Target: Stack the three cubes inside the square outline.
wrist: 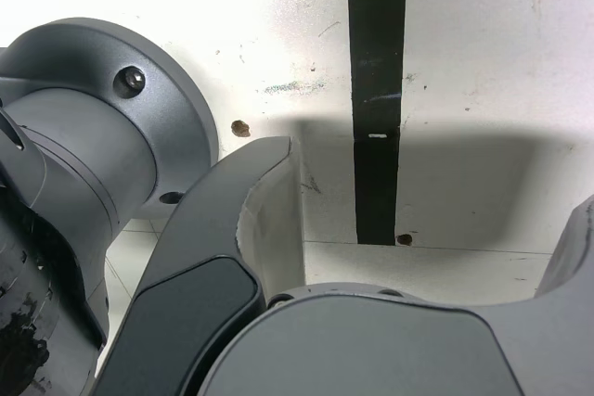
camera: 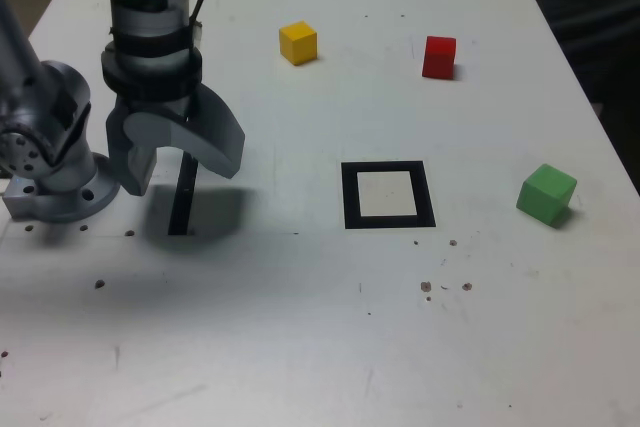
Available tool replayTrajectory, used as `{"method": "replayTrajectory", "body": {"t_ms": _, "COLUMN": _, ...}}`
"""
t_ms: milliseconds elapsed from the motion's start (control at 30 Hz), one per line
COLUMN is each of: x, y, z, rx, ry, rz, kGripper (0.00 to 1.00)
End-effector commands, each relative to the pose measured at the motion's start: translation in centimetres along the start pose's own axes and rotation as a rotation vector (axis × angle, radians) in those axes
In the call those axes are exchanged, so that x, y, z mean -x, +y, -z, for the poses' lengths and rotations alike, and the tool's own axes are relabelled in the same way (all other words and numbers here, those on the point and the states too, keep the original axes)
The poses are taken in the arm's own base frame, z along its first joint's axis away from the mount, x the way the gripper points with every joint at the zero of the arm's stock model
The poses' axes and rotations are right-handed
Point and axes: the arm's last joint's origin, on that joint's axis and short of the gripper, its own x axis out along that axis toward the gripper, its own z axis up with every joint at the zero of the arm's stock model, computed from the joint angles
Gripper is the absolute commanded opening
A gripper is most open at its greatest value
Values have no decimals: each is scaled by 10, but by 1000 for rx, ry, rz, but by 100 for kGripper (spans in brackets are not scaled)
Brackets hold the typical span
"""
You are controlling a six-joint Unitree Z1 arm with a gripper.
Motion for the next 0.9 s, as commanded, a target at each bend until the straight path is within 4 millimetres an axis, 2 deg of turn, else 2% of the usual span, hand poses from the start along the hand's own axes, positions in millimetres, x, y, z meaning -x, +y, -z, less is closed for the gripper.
{"method": "replayTrajectory", "body": {"t_ms": 0, "x": 0, "y": 0, "z": 0, "rx": 3, "ry": -2, "rz": -2, "kGripper": 99}}
{"method": "replayTrajectory", "body": {"t_ms": 867, "x": 4, "y": 1, "z": -1, "rx": 3, "ry": -19, "rz": -13, "kGripper": 99}}
